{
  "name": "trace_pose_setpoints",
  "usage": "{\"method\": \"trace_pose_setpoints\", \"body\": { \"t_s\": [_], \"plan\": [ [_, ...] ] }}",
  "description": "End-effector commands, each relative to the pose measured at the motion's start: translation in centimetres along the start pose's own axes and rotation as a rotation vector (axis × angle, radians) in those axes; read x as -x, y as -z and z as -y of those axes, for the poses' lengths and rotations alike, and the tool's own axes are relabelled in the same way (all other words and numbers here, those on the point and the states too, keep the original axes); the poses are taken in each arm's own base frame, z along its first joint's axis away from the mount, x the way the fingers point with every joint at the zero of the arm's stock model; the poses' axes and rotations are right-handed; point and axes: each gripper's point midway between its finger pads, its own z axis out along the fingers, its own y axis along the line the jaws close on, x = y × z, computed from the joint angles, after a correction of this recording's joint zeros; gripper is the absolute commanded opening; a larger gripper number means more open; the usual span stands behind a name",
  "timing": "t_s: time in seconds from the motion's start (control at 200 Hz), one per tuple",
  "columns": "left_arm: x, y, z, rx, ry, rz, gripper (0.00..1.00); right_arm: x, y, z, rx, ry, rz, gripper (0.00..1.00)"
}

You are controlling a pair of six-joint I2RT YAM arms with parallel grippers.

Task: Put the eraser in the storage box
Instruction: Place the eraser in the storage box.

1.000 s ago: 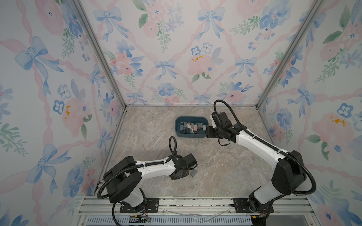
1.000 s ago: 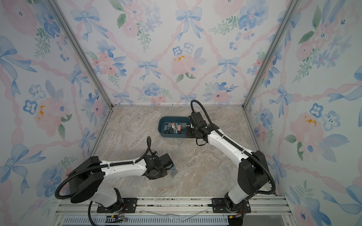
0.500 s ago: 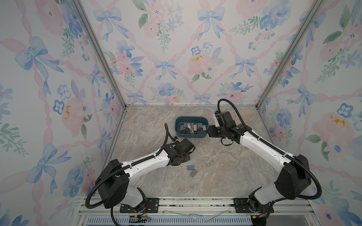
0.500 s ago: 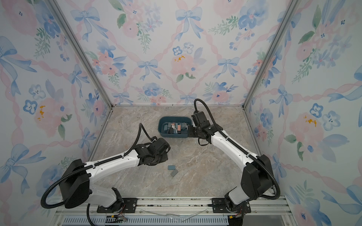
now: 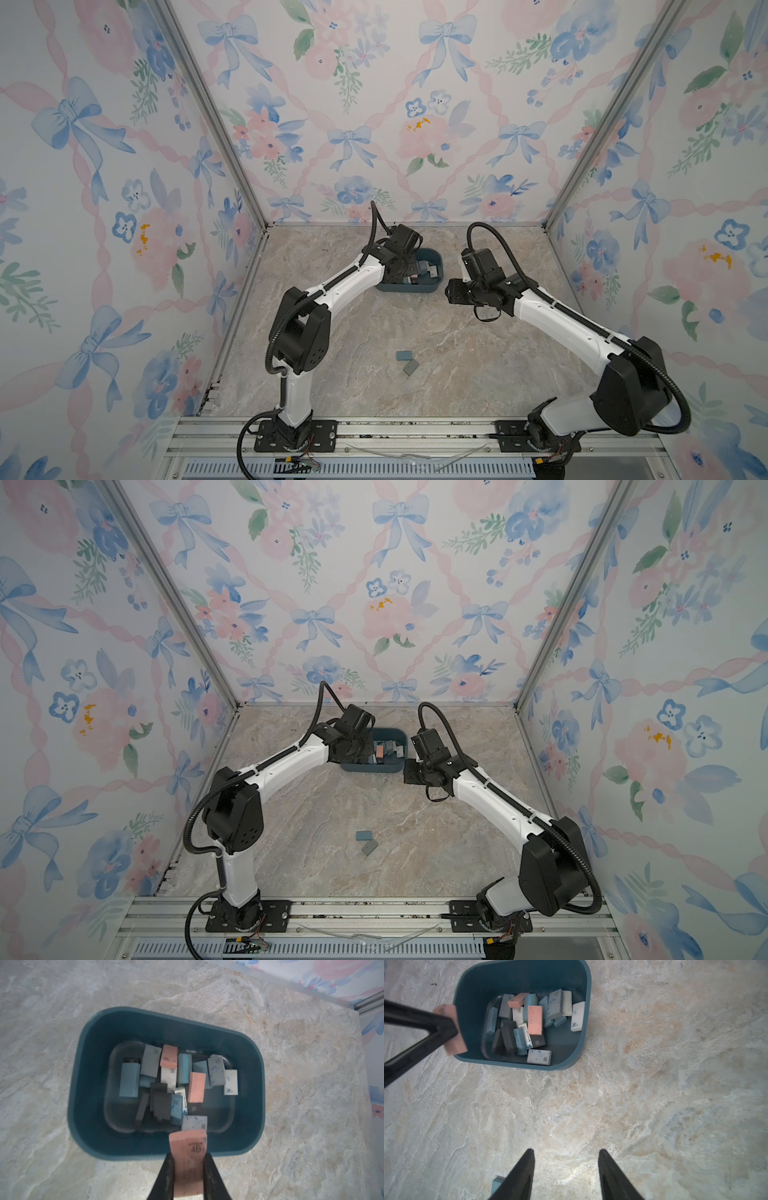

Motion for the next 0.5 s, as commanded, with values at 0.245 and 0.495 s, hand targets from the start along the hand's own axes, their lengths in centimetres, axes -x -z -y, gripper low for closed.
{"method": "trace_pose_setpoints", "body": {
  "t_s": [0.245,0.495],
  "plan": [
    [0.0,-8.6,0.2,-0.012,-0.076,-0.109,0.11,-1.1,2.3,1.0,-0.026,-0.021,0.0,0.52],
    [0.5,-7.7,0.6,-0.025,-0.075,-0.095,0.41,-2.8,2.7,0.2,-0.023,0.004,-0.021,0.56]
  ]
}}
